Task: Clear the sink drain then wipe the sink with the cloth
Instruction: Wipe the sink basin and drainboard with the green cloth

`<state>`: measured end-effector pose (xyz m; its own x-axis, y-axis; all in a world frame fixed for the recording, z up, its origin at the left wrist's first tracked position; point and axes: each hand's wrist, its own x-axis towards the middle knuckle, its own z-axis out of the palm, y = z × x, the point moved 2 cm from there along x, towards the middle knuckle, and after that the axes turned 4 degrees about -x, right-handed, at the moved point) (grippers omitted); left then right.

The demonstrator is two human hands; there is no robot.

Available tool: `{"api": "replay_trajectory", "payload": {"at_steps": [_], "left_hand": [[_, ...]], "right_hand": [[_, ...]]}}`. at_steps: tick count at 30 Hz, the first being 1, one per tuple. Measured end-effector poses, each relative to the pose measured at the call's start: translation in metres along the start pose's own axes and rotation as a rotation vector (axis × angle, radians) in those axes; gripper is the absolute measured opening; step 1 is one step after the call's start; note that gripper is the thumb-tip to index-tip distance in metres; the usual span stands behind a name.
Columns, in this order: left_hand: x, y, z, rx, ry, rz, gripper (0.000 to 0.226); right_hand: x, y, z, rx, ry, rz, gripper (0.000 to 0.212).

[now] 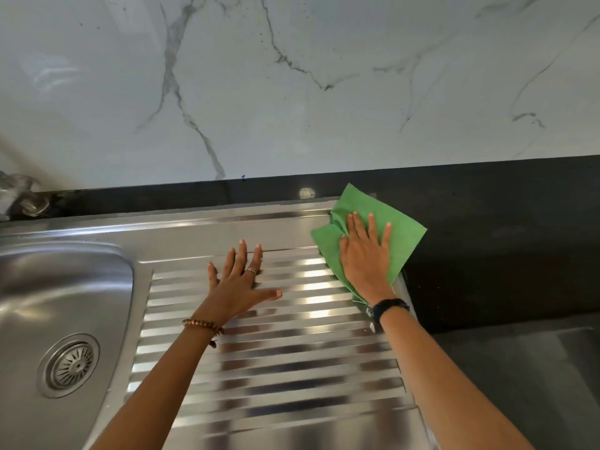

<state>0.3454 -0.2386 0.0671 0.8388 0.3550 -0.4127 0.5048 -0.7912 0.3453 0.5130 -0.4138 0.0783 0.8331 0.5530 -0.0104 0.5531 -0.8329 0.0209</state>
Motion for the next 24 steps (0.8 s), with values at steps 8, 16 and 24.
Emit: {"api": "replay_trajectory", "payload": {"at_steps": [8,16,24], "left_hand": [[-0.002,0.005,-0.001,-0.019,0.0,-0.004,0.135],[-0.015,0.005,0.005,-0.002,0.05,-0.003,0.124],[-0.069,-0.043,0.015,-0.071,0.201,-0.132,0.086]], "right_hand": [[-0.051,-0.002,0.007,0.085,0.012,0.103,0.053],[-0.1,-0.003,0.01,0.128,0.022,0.103,0.052],[-0.047,-0.01,0.003,0.08,-0.005,0.111,0.053]]}}
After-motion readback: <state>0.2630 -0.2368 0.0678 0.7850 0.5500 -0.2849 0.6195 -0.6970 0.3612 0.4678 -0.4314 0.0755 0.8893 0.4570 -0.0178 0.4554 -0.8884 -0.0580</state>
